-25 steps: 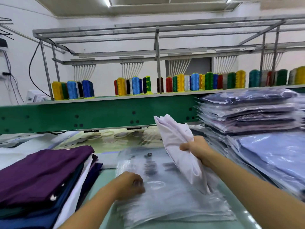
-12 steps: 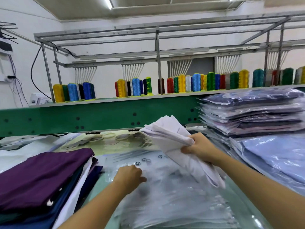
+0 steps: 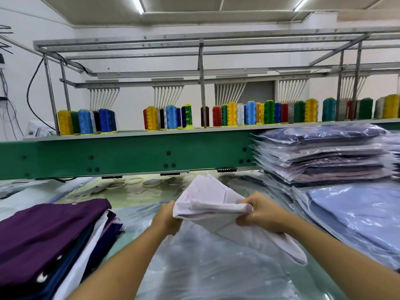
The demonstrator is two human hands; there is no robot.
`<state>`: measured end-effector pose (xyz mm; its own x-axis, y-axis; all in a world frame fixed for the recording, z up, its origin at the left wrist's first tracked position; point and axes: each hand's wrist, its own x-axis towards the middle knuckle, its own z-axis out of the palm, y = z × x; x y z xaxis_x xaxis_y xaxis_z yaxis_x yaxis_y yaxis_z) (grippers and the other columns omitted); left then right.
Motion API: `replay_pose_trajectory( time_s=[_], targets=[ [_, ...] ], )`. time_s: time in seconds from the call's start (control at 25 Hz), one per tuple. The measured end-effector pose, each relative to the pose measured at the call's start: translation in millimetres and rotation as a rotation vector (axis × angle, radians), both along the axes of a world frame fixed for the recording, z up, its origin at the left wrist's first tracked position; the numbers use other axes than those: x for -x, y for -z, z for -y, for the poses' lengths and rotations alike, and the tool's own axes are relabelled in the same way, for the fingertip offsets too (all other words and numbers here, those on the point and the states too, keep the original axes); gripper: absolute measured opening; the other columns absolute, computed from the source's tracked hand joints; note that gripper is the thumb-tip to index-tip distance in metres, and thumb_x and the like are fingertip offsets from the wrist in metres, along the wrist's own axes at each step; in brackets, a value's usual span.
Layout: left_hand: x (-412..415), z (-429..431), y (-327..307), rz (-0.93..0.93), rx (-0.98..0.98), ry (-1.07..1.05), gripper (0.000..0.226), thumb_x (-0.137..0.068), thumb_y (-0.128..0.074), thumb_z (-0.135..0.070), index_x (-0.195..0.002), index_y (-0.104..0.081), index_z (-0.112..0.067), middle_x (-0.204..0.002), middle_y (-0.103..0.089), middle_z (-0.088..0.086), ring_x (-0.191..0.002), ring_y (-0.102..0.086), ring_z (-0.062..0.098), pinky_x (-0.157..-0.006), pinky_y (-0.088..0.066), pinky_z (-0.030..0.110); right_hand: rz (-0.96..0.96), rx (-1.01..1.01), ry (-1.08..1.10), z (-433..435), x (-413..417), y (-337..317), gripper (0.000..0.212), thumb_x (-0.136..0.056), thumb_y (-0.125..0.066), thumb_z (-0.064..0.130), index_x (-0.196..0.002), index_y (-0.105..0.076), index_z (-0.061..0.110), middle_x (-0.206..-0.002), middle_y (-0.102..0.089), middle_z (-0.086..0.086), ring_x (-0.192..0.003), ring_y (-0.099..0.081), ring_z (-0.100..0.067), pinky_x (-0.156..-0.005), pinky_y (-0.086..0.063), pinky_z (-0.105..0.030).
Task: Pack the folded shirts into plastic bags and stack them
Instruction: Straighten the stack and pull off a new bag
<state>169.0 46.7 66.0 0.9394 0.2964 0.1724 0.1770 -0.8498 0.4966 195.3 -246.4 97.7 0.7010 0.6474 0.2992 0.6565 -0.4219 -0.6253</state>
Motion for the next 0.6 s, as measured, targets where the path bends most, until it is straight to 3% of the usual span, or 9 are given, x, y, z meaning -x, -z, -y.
replay_pose_trajectory(
  time_s=[0.08,0.16,0.28,0.36,0.44,0.6],
  targets=[
    [-8,-6,-5,0.036,0.042,0.017,0.025,-0.096,-0.052,-0.01,-0.072,-0.059,-0.011,-0.06,-0.065,0.007,-0.052,-0.066,0.026,-0.045,-0.05,0.028,-0.014,0.035,0.006,8,-4,6,0.016,-0.072,-0.073,0.013,-0.061,-0.062,0.018,-0.065,-0.055,0.012,-0.06,-0.049,-0.004,-0.058,-0.037,-0.025],
    [-13,-8,-10,0.144,0.152,0.033,0.041,-0.106,-0.044,-0.031,-0.073,-0.063,-0.016,-0.048,-0.058,-0.001,-0.039,-0.056,0.017,-0.038,-0.042,0.024,-0.007,0.082,0.019,12,-10,11,0.016,-0.072,-0.071,0.016,-0.06,-0.06,0.022,-0.063,-0.053,0.015,-0.059,-0.05,-0.003,-0.058,-0.039,-0.027],
    [-15,-2,-15,0.214,0.036,0.097,0.04,-0.108,-0.038,-0.043,-0.09,-0.069,-0.024,-0.061,-0.063,-0.004,-0.048,-0.056,0.013,-0.042,-0.043,0.026,0.029,0.221,0.098,11,-17,20,0.004,-0.071,-0.064,0.024,-0.071,-0.063,0.021,-0.066,-0.058,0.009,-0.067,-0.058,-0.008,-0.07,-0.051,-0.038],
    [-17,11,-18,0.219,-0.191,0.157,0.046,-0.107,-0.035,-0.047,-0.077,-0.061,-0.023,-0.069,-0.063,-0.003,-0.056,-0.055,0.016,-0.05,-0.044,0.033,0.051,0.3,0.144,2,-21,24,0.008,-0.071,-0.06,0.024,-0.078,-0.063,0.022,-0.074,-0.061,0.002,-0.075,-0.062,-0.017,-0.078,-0.053,-0.042],
    [-16,30,-19,0.2,-0.298,0.232,0.048,-0.108,-0.034,-0.047,-0.067,-0.047,-0.024,-0.069,-0.057,-0.003,-0.06,-0.05,0.019,-0.054,-0.037,0.035,0.097,0.373,0.166,-12,-22,24,0.014,-0.071,-0.057,0.021,-0.075,-0.063,0.033,-0.076,-0.061,0.003,-0.08,-0.06,-0.018,-0.076,-0.051,-0.038],
    [-17,52,-13,0.146,-0.398,0.318,0.044,-0.106,-0.033,-0.039,-0.065,-0.038,-0.024,-0.068,-0.046,-0.002,-0.066,-0.045,0.027,-0.052,-0.028,0.035,0.175,0.439,0.199,-42,-22,30,0.011,-0.078,-0.054,0.015,-0.079,-0.057,0.026,-0.082,-0.058,0.0,-0.085,-0.055,-0.026,-0.066,-0.041,-0.034]
  ],
)
